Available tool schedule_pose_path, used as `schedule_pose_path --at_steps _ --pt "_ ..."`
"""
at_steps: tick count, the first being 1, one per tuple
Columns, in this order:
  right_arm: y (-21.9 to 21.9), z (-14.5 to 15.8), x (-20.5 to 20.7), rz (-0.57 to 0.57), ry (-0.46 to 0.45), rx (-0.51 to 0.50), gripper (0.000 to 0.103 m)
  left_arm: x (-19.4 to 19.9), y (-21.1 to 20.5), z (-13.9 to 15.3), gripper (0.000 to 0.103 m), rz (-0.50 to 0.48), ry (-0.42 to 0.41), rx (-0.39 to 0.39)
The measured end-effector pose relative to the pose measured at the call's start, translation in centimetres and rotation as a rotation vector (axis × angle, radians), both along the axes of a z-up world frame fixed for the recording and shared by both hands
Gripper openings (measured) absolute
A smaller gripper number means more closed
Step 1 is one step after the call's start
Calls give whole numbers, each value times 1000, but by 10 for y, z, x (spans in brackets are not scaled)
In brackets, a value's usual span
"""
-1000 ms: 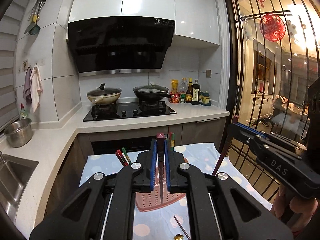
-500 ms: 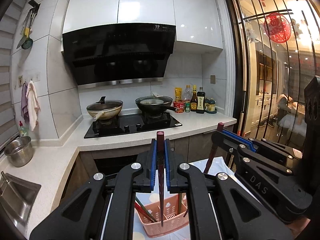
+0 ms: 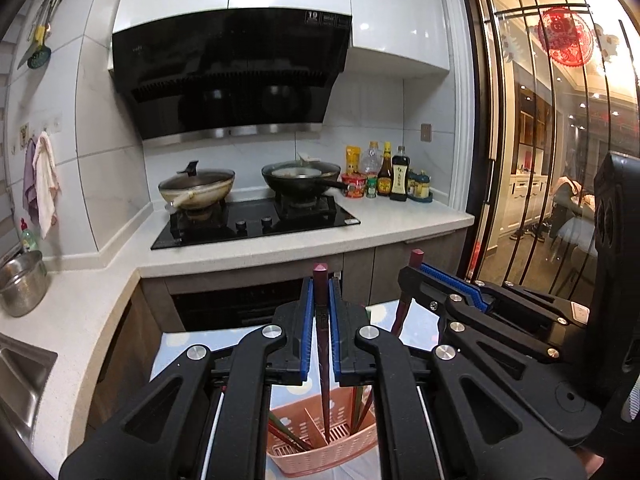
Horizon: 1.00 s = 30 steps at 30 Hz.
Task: Organize utensils
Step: 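Lift both dark red chopsticks over the pink caddy and open both grippers to drop them in, then move both open grippers back down to the brown chopstick and gold spoon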
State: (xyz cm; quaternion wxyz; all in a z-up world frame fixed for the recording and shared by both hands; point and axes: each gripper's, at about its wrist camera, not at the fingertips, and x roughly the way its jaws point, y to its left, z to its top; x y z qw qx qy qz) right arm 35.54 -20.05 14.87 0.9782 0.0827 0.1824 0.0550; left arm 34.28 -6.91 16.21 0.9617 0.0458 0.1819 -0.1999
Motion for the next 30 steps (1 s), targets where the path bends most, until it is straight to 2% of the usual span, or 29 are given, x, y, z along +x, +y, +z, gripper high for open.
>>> schedule_pose_path --at_steps 8,15,19,20,27,30 --pt "5 -38 5 8 68 -18 7 12 3 -37 7 16 81 14" --pt "5 -51 1 -13 71 -26 9 8 4 -51 10 30 92 31" --pt "1 -50 -6 -29 55 -28 19 4 6 -52 25 53 85 30" --pt "0 -50 -8 -32 53 -26 20 3 7 -52 30 57 85 29" --pt "-8 -51 -24 -40 54 -13 25 -6 16 -55 45 76 81 24" --pt "-11 -53 -33 -38 60 -7 25 -15 20 -55 55 88 70 26"
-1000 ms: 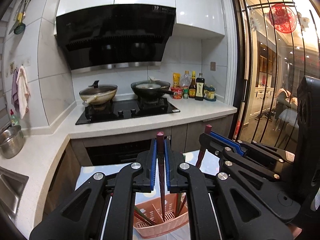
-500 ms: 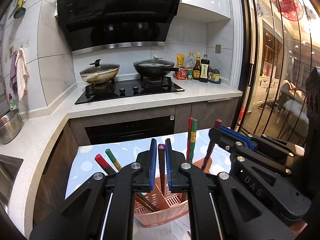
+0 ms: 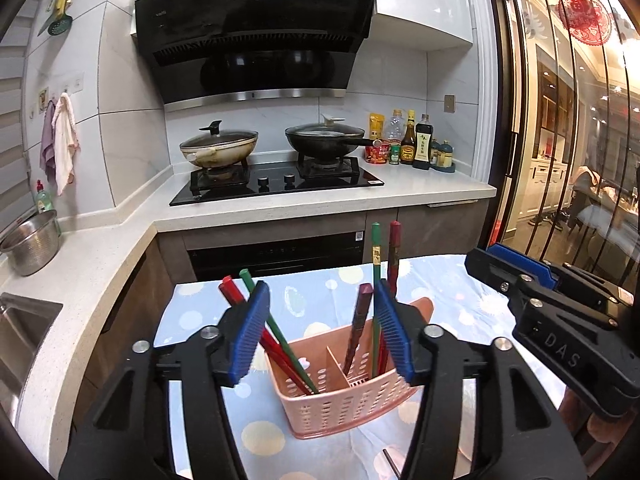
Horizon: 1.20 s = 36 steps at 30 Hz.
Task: Organize utensils
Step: 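Move both open grippers back down to the brown chopstick and gold spoon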
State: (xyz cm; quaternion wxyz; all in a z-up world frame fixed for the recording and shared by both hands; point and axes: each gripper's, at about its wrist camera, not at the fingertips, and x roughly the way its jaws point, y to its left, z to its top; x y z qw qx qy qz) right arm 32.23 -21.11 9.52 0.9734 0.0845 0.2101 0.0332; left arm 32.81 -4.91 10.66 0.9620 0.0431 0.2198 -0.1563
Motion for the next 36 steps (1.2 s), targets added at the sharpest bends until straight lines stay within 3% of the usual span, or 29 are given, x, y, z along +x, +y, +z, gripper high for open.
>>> schedule_pose_path --at_steps 4,12,36 --pt "-1 -4 -15 8 6 8 25 -15 5 -1 62 4 -15 -3" --pt "5 -17 -58 24 20 2 26 -48 14 -15 63 -3 -3 -1" --pt "34 -90 -184 58 167 48 26 -158 29 -93 77 2 120 30"
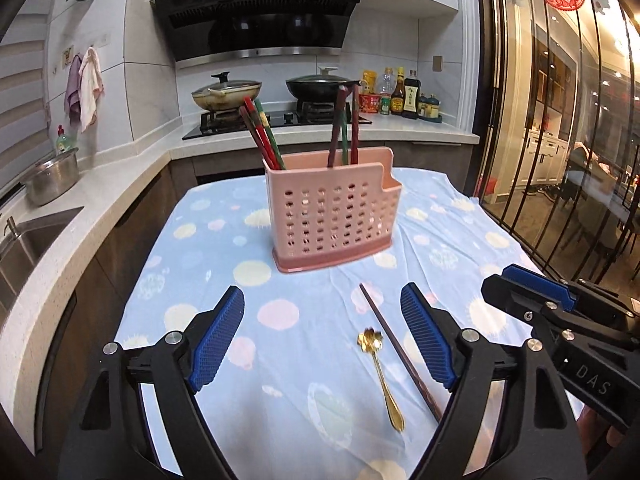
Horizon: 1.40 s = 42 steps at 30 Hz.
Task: Organize utensils
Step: 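Move both open grippers back down to the brown chopstick and gold spoon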
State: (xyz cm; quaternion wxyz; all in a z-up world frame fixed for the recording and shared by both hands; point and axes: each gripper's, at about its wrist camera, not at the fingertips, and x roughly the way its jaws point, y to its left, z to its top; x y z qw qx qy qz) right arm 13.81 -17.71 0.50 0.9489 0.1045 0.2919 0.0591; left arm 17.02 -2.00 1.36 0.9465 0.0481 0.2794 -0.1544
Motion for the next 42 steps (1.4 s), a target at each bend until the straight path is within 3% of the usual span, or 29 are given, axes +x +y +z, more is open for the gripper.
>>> schedule_pose_path --at_steps 11,23,34,42 --pt "6 -42 -34 -15 75 -11 26 -24 1 -48 80 -1 110 22" --pt "12 -91 -45 0 185 4 26 -33 7 -98 83 11 235 52" --pt "22 -114 -44 14 232 -25 25 -32 13 -115 86 23 293 45" --pt "25 -117 -43 7 227 -69 17 -29 13 -115 88 24 321 22"
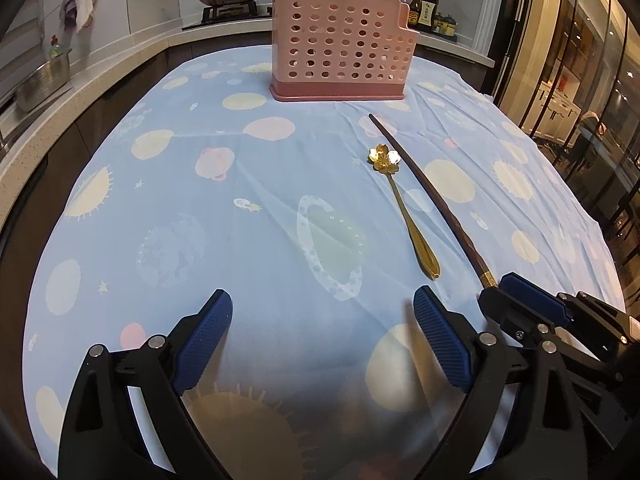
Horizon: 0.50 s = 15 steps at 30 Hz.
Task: Organize utensils
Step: 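Move both open grippers back down to the brown chopstick and gold spoon, then grasp the gold spoon with the left gripper while the right gripper grasps the brown chopstick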
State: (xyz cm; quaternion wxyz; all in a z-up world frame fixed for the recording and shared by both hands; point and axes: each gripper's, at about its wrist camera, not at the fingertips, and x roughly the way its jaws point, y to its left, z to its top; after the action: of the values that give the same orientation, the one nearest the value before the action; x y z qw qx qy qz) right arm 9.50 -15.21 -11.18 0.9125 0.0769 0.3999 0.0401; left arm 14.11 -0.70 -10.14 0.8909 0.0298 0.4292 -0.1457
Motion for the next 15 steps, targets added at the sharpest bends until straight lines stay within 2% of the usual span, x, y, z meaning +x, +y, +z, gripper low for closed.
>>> schedule_pose_path --at_steps 2,12,15 --pt "-1 -1 1 -7 -1 -14 7 1 -3 1 88 -6 3 -6" --pt "-23 1 -2 -50 0 22 7 4 -31 4 88 -95 -5 -17" --pt "-28 1 -4 -60 -4 25 7 10 -39 1 82 -103 6 -12"
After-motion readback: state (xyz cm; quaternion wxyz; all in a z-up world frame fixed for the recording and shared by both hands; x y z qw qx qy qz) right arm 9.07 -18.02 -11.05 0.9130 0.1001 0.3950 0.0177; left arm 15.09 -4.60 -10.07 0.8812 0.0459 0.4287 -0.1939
